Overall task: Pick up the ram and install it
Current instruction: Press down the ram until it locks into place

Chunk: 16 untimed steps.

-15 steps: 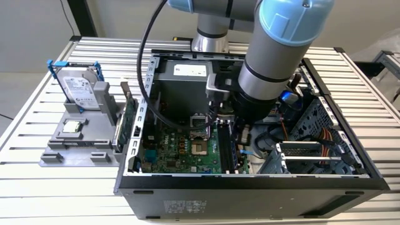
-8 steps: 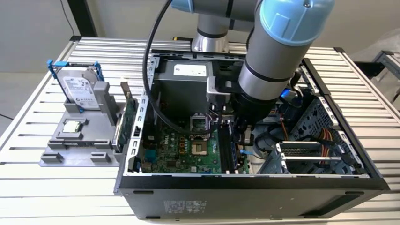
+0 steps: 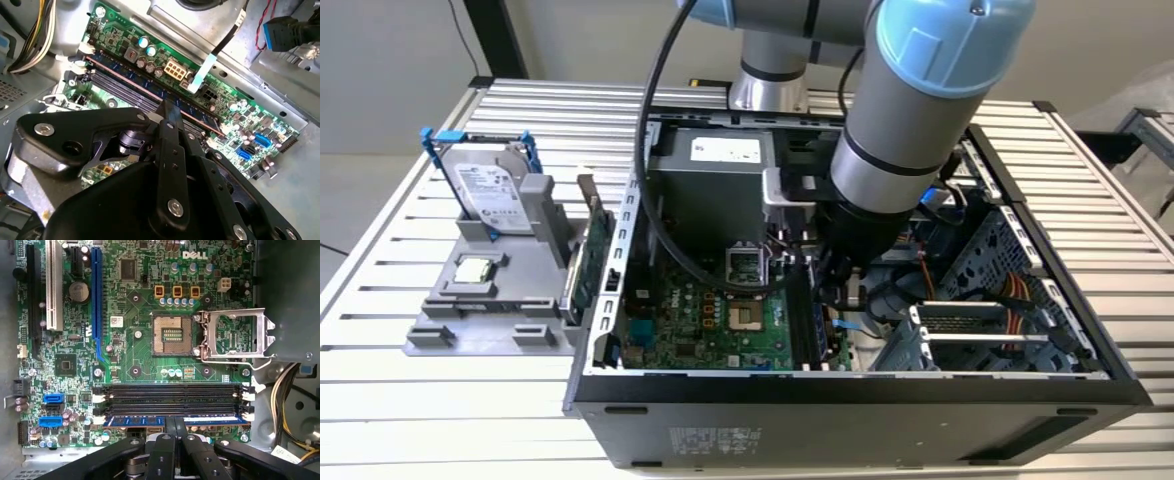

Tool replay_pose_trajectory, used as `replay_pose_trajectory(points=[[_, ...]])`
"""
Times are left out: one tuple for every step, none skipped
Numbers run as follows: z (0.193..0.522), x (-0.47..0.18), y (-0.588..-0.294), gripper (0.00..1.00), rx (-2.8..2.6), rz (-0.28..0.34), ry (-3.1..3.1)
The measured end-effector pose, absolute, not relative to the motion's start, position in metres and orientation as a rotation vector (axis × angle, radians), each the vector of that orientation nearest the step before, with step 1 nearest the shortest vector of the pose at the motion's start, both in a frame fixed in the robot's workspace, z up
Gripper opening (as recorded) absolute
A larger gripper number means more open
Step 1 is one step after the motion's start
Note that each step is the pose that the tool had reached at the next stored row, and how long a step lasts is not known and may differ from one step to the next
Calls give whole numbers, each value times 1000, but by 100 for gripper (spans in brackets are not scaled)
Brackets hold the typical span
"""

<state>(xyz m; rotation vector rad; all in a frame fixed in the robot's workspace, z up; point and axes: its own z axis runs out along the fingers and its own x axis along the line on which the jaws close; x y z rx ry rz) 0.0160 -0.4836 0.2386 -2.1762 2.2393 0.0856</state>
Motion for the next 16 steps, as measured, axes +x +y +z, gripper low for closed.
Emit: replay_pose_trajectory(points=[[239,17,-484,0,-2178,86,2238],[239,17,-484,0,-2180,86,2236],[239,18,-484,0,-2181,86,2234],[239,18,-484,0,-2183,85,2233],[239,18,-484,0,-2184,85,2231],[238,18,-484,0,-2186,85,2229],[238,18,-484,0,-2187,84,2228],[238,18,-484,0,-2188,84,2227],[238,18,-484,0,-2189,84,2225],[238,18,-485,0,-2190,84,2225],[238,18,-485,0,-2191,84,2224],[238,18,-485,0,-2191,84,2224],[238,18,-485,0,-2191,84,2224],[238,18,-485,0,-2191,84,2224],[238,18,-485,0,-2191,84,2224],[238,18,-485,0,-2191,84,2224]])
